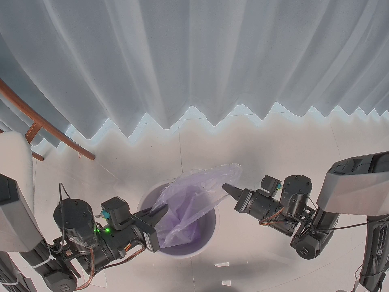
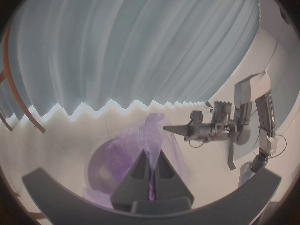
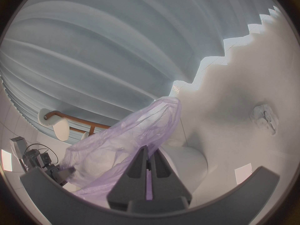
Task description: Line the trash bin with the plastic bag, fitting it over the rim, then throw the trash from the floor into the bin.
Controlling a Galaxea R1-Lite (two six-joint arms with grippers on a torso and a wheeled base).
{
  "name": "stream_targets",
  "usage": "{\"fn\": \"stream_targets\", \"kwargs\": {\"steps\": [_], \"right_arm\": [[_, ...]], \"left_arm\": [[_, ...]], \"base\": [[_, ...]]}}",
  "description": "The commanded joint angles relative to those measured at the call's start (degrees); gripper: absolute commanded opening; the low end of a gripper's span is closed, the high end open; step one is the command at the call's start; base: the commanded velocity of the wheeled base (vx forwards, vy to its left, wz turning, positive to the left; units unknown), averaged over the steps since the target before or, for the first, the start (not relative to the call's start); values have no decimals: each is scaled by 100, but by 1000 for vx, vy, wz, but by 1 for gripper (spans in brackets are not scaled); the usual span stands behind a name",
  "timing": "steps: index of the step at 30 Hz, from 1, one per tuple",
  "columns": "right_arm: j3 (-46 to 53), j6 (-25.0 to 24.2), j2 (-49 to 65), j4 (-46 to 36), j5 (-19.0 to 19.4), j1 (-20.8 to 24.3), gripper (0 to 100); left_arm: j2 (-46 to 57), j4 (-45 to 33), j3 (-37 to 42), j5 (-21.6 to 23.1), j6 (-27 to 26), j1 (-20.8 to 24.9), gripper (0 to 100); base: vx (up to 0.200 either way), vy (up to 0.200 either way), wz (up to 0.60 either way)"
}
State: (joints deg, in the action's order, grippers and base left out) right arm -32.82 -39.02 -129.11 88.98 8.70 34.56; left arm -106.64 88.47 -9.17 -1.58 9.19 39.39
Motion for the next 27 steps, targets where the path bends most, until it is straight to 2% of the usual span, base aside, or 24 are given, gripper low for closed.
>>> {"fn": "stream_targets", "kwargs": {"steps": [1, 5, 8, 12, 15, 21, 24, 26, 27], "right_arm": [[30, -18, 9, 93, 0, 174, 0], [118, -27, 79, 76, 8, 446, 0], [-269, 0, -70, -135, 44, 490, 0], [-788, 17, -44, -873, 35, 490, 0], [-1297, 17, 255, -1770, 35, 429, 0], [-2080, 61, 659, -3396, 26, 402, 0], [-2396, 255, 809, -4020, 8, 350, 0], [-2396, 255, 809, -4020, 8, 350, 0], [-2668, 527, 914, -4539, 8, 147, 0]], "left_arm": [[100, -5, -208, 0, 136, -107, 0], [117, -5, -314, 53, 311, -344, 0], [65, -5, -481, 88, 338, -599, 0], [12, -14, -577, 132, 522, -687, 0], [-50, -5, -639, 290, 839, -696, 0], [-32, -5, -613, 290, 847, -696, 0], [-6, -5, -604, 290, 847, -687, 0], [12, -5, -577, 290, 847, -687, 0], [12, -5, -577, 282, 847, -687, 0]], "base": [[0, 0, 0], [0, 0, 0], [0, 0, 0], [0, 0, 0], [0, 0, 0], [0, 0, 0], [0, 0, 0], [0, 0, 0], [0, 0, 0]]}}
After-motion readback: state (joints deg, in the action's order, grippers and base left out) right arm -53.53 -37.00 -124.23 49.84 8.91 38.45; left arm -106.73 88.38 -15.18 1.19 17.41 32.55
